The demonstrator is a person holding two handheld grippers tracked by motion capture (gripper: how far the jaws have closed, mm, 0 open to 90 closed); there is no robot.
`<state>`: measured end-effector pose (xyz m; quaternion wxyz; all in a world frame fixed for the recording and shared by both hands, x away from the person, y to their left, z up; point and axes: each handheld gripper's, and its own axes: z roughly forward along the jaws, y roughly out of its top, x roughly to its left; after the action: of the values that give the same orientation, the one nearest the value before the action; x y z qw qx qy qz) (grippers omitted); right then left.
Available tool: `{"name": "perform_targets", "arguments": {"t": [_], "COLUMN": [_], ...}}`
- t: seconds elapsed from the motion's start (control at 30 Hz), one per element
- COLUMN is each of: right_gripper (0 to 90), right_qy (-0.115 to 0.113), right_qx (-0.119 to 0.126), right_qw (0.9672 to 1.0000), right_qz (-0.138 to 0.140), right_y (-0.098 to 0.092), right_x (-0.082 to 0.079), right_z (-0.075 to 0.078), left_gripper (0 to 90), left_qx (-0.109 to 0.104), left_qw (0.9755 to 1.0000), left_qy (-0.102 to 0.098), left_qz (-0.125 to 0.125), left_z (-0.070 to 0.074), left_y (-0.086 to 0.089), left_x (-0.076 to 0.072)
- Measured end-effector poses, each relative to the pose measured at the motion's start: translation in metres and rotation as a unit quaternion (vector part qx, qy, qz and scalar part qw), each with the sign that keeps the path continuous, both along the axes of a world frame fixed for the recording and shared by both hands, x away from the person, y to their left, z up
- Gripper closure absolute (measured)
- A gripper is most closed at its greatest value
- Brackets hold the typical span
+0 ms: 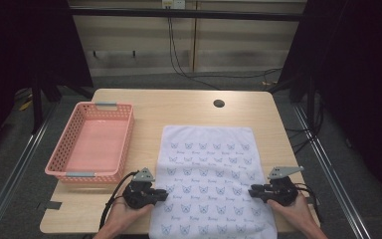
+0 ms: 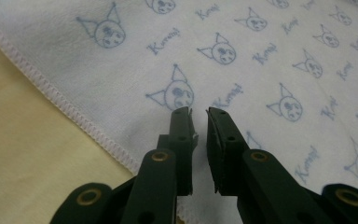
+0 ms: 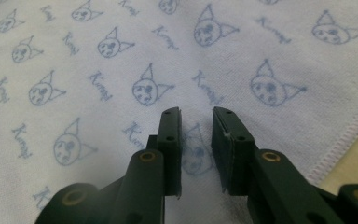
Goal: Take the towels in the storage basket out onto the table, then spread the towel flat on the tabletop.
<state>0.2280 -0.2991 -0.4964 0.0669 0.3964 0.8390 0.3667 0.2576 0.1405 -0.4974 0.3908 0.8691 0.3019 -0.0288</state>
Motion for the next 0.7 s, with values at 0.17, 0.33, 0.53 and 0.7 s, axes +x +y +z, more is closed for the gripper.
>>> {"name": "perform_targets", "arguments": {"t": [0.17,0.33,0.53,0.7], "right_gripper": [71.3,68.6,65.8,63.0], "right_qy": [0.006,-0.017,-0.034,-0.032], "right_qx": [0.001,0.013,0.014,-0.012], "right_qw": [0.9999,0.9997,0.9983,0.9979], "right_qz": [0.010,-0.010,-0.045,-0.056], "right_y": [0.001,0.002,0.003,0.005], "right_x": [-0.008,0.013,0.058,0.080], "right_z": [0.001,0.008,0.011,0.005], "left_gripper": [79.9,78.2,74.1,78.3], "left_qx": [-0.006,-0.048,-0.040,0.002], "left_qw": [0.9997,0.9987,0.9977,0.9986], "left_qy": [0.012,-0.020,-0.023,-0.033], "left_qz": [-0.019,0.006,0.050,0.042], "left_z": [0.002,0.018,0.012,-0.004], "left_y": [0.002,-0.008,-0.026,-0.029], "left_x": [-0.015,0.017,0.064,0.066]}}
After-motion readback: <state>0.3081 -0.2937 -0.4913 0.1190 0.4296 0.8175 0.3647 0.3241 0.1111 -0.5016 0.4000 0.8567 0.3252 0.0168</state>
